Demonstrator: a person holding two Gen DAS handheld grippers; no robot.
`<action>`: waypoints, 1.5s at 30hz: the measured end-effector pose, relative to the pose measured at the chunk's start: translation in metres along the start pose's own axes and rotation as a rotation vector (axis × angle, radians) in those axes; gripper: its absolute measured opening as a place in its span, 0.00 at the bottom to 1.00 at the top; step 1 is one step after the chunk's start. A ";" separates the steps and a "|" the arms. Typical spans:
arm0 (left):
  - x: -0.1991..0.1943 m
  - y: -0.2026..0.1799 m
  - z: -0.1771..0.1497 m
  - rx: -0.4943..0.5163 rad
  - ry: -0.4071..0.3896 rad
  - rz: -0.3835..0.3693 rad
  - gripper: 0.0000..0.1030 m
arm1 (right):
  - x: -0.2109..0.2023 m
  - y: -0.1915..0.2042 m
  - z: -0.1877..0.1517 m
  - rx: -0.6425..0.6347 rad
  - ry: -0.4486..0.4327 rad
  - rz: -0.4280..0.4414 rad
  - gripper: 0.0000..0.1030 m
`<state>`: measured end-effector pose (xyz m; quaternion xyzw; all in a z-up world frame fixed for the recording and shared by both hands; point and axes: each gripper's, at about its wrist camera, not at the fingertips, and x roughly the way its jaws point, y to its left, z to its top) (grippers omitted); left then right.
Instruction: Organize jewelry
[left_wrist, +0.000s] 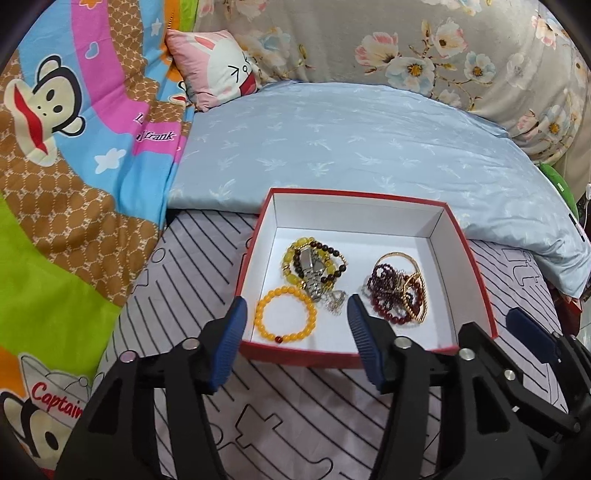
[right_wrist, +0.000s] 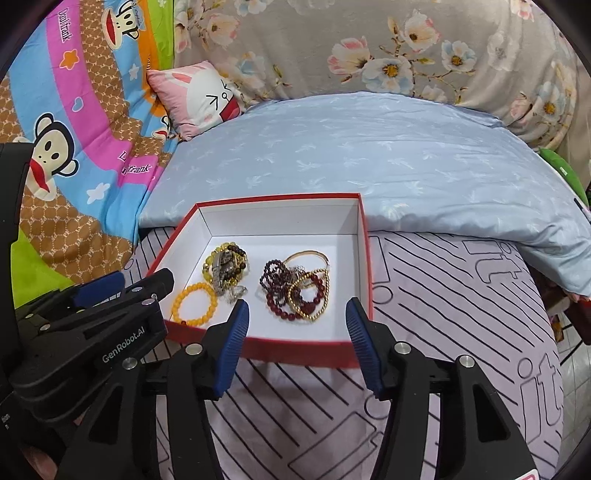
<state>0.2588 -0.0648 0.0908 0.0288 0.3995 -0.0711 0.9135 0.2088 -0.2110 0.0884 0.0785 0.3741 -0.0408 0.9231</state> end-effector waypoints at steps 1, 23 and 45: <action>-0.002 0.001 -0.002 -0.004 0.002 0.001 0.57 | -0.003 -0.001 -0.003 0.004 0.002 -0.003 0.54; -0.029 0.011 -0.034 -0.051 0.036 0.014 0.77 | -0.038 -0.003 -0.033 0.023 -0.002 -0.059 0.65; -0.031 0.012 -0.036 -0.053 0.038 0.042 0.80 | -0.042 0.001 -0.033 0.020 0.000 -0.054 0.65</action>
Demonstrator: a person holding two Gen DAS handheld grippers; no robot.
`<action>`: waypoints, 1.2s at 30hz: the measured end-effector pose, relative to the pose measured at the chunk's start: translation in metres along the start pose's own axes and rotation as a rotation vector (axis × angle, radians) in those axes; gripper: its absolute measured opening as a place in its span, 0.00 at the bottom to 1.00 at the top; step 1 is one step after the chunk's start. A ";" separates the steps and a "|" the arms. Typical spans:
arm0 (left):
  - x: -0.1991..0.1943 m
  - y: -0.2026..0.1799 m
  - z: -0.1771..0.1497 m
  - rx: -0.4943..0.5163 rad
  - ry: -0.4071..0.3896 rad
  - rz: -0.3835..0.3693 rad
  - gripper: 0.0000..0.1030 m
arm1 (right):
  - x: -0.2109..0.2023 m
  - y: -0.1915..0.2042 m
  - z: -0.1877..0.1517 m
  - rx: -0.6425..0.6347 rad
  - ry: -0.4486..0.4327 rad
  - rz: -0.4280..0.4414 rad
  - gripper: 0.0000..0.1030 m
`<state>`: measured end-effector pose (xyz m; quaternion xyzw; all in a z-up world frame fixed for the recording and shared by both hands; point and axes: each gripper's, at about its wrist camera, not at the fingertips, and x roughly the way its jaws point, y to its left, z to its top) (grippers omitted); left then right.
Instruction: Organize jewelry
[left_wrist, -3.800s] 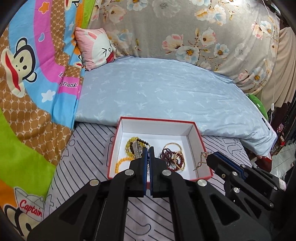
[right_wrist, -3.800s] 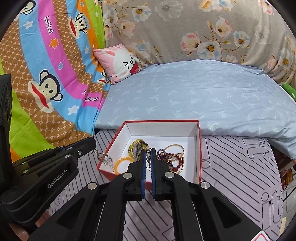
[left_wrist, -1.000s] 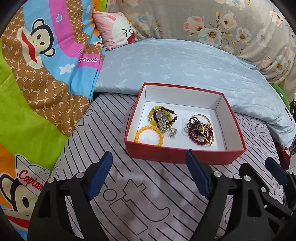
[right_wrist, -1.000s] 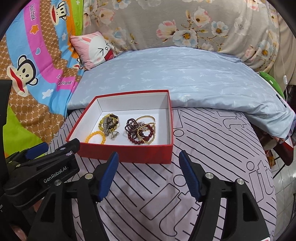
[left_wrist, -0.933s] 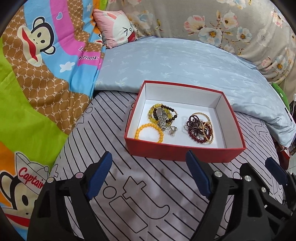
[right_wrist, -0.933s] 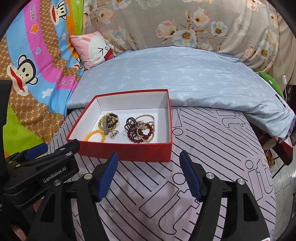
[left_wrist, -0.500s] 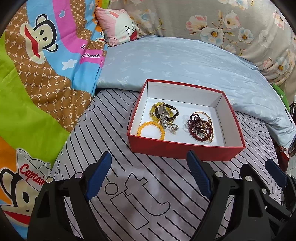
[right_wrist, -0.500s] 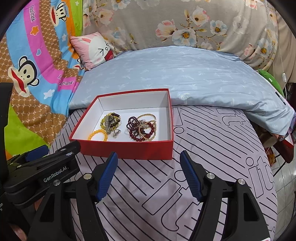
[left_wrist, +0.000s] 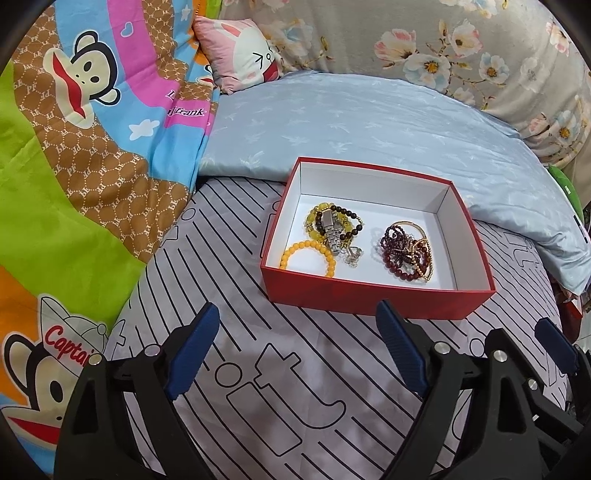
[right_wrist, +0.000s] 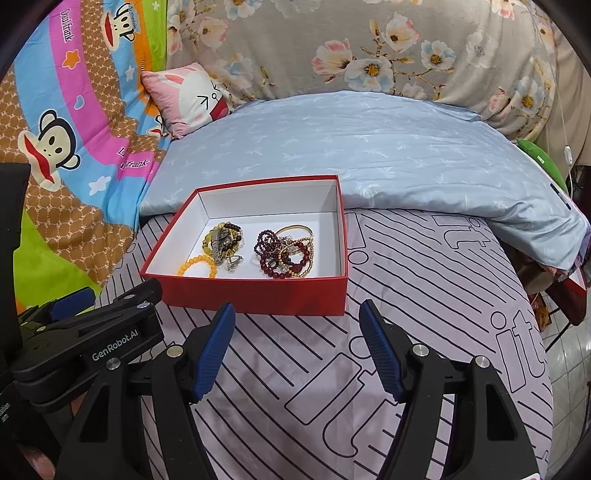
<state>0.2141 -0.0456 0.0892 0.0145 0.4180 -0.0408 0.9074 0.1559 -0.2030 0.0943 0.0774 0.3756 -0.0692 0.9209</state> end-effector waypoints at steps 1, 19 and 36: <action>0.000 0.000 0.000 0.001 0.000 0.003 0.80 | 0.000 0.000 0.000 -0.001 -0.001 -0.001 0.65; -0.003 -0.001 0.001 0.018 -0.018 0.029 0.80 | 0.000 0.001 -0.001 0.000 -0.001 0.000 0.65; -0.004 -0.003 0.002 0.026 -0.030 0.042 0.80 | 0.001 0.001 -0.001 0.000 -0.002 -0.003 0.65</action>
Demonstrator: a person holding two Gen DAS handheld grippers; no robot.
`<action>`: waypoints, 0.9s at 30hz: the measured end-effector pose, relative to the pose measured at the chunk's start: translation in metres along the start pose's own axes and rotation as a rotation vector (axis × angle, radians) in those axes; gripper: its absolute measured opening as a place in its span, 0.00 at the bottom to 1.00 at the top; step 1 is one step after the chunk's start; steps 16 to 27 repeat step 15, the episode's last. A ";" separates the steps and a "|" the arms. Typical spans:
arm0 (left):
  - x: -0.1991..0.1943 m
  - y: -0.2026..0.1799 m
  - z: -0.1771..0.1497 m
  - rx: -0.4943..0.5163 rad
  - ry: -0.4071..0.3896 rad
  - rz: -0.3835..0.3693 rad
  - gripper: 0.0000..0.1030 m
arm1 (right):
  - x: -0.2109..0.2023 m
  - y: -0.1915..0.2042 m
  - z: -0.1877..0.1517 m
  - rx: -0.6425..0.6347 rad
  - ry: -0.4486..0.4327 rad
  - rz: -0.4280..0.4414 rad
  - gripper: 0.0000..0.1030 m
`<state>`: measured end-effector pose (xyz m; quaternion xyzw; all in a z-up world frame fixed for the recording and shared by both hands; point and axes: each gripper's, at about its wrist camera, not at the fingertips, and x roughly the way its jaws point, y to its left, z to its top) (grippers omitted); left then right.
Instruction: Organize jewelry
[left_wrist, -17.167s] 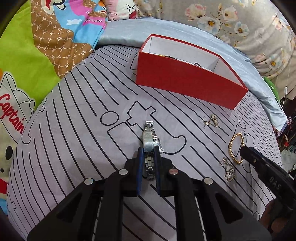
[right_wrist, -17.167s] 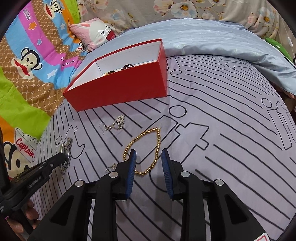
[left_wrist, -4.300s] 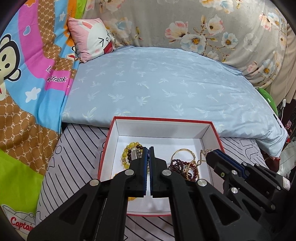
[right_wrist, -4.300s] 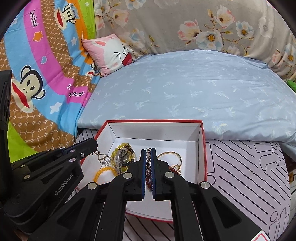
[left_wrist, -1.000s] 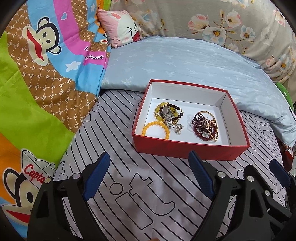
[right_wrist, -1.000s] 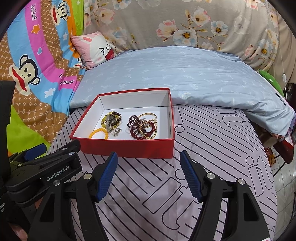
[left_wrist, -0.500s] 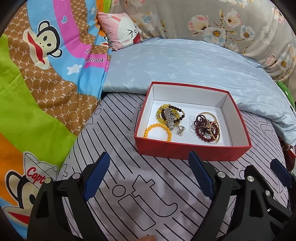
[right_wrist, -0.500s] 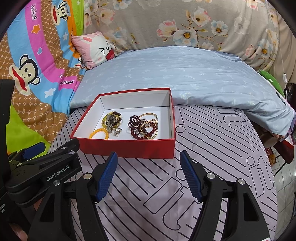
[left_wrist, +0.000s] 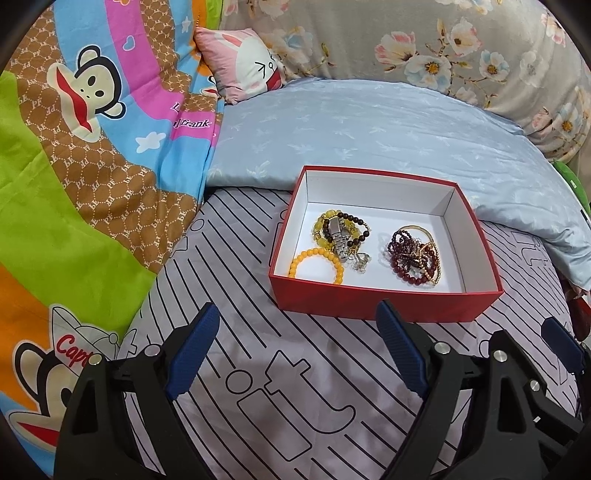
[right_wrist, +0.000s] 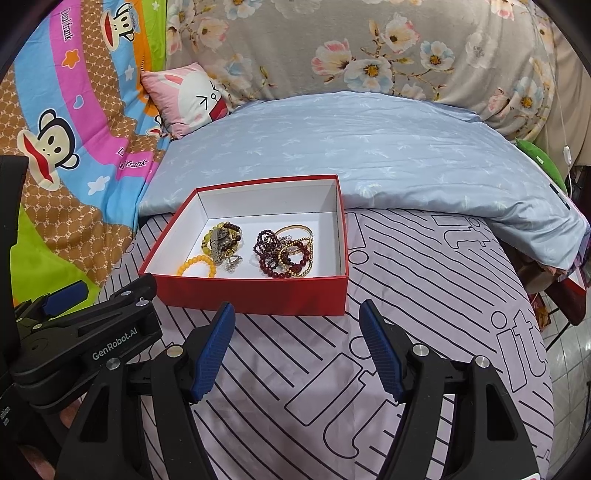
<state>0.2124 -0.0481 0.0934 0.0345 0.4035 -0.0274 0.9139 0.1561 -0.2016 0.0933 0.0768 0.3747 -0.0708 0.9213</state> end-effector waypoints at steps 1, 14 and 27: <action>0.000 0.000 0.000 0.001 -0.002 -0.001 0.80 | 0.000 0.000 0.000 0.000 0.000 -0.001 0.65; 0.000 -0.001 0.002 -0.002 -0.002 0.003 0.80 | -0.003 -0.001 0.003 -0.002 -0.008 -0.001 0.65; 0.001 -0.001 0.002 -0.005 0.001 0.000 0.80 | -0.002 -0.001 0.003 -0.003 -0.007 -0.001 0.65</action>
